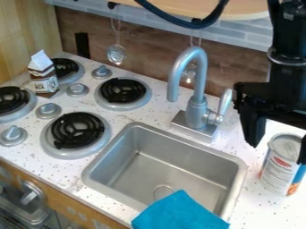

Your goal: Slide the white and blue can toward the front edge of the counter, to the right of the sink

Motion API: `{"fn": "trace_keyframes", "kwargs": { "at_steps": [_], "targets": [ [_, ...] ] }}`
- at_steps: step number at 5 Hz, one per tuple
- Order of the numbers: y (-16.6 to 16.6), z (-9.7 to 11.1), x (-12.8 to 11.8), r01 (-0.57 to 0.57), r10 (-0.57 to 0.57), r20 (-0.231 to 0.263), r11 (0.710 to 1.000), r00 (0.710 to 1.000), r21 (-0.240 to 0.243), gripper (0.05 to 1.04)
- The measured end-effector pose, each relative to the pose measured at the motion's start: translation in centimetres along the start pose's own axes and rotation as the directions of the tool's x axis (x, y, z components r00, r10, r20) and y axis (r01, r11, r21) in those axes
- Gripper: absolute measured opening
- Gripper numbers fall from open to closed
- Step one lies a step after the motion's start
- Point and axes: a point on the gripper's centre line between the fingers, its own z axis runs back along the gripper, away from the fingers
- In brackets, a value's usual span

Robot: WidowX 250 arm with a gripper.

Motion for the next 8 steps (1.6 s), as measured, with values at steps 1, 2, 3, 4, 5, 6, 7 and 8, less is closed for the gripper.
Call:
{"fn": "trace_keyframes", "kwargs": {
  "at_steps": [1,2,3,4,5,6,7,8],
  "targets": [
    [0.2,-1.1,-0.2,0.004,-0.004,-0.032,1.000,0.999,0.012,0.998],
    [-0.7,-3.2,2.4,0.110,-0.110,-0.008,0.994,0.994,-0.029,0.998],
    [0.0,-3.0,4.8,-0.005,0.002,0.120,1.000,0.993,0.023,0.998],
    [-0.5,-4.2,7.1,0.020,-0.024,0.170,1.000,0.985,0.023,0.998],
    [-0.6,-5.5,9.4,0.045,-0.055,0.216,0.998,0.975,0.052,0.998],
    [0.0,-6.9,11.4,0.052,-0.063,0.281,0.998,0.958,0.046,0.998],
    [0.8,-7.8,13.3,0.052,-0.067,0.337,0.997,0.939,0.055,0.998],
    [0.7,-9.0,15.1,0.047,-0.069,0.355,0.996,0.932,0.072,0.998]
  ]
}}
